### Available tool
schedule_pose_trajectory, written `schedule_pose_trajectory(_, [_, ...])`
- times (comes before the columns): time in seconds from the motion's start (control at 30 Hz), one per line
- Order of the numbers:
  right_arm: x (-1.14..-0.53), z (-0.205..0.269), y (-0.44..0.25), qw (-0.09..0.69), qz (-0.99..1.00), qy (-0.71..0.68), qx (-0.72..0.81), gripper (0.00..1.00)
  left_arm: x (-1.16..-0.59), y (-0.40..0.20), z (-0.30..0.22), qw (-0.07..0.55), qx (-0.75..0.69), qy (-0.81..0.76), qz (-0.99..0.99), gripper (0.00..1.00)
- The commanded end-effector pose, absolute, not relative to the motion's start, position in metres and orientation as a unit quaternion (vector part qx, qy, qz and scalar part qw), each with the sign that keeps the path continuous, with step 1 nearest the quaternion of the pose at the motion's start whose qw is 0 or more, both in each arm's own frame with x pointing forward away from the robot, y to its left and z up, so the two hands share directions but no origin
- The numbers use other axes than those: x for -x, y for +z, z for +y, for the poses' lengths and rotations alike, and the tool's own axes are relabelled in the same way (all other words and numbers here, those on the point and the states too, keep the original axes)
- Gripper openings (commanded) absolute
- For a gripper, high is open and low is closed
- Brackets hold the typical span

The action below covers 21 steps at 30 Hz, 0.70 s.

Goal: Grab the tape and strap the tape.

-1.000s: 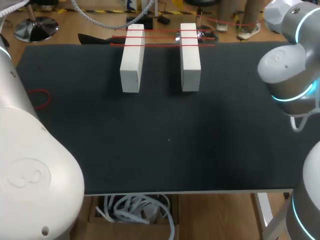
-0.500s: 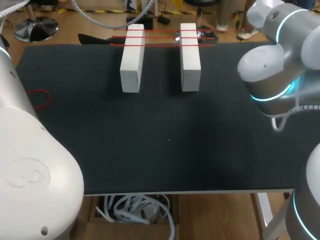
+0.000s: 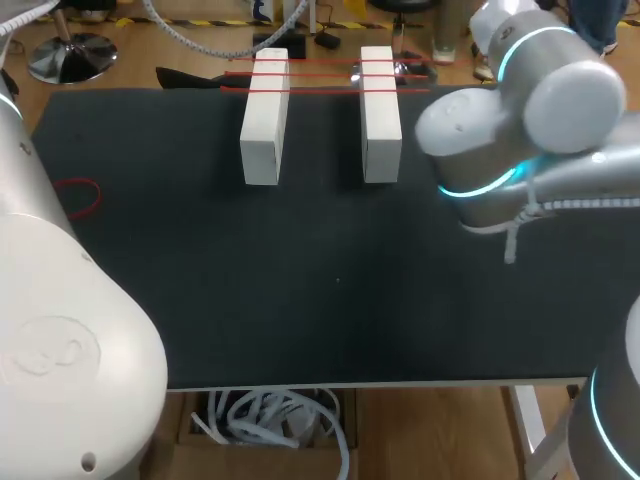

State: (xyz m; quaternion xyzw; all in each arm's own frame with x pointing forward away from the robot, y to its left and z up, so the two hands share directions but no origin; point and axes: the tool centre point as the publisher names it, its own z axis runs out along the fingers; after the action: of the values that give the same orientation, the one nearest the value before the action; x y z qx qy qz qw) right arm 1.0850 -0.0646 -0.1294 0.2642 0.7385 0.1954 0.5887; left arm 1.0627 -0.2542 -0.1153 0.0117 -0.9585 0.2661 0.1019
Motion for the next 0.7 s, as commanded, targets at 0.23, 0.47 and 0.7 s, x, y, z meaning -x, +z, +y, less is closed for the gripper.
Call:
schedule_pose_trajectory(0.23, [-1.088,-0.046,-0.131,0.605,0.745,0.075,-0.272,0.00,-1.064,-0.114,-0.254,0.104,-0.012,0.264,-0.959,0.00])
schedule_pose_trajectory(0.47, [-1.091,-0.036,-0.123,0.628,0.750,0.055,-0.199,0.00,-1.064,-0.114,-0.254,0.104,-0.012,0.264,-0.959,0.00])
schedule_pose_trajectory(0.7, [-1.093,-0.022,-0.118,0.637,0.758,0.048,-0.134,0.00,-1.064,-0.114,-0.254,0.104,-0.012,0.264,-0.959,0.00])
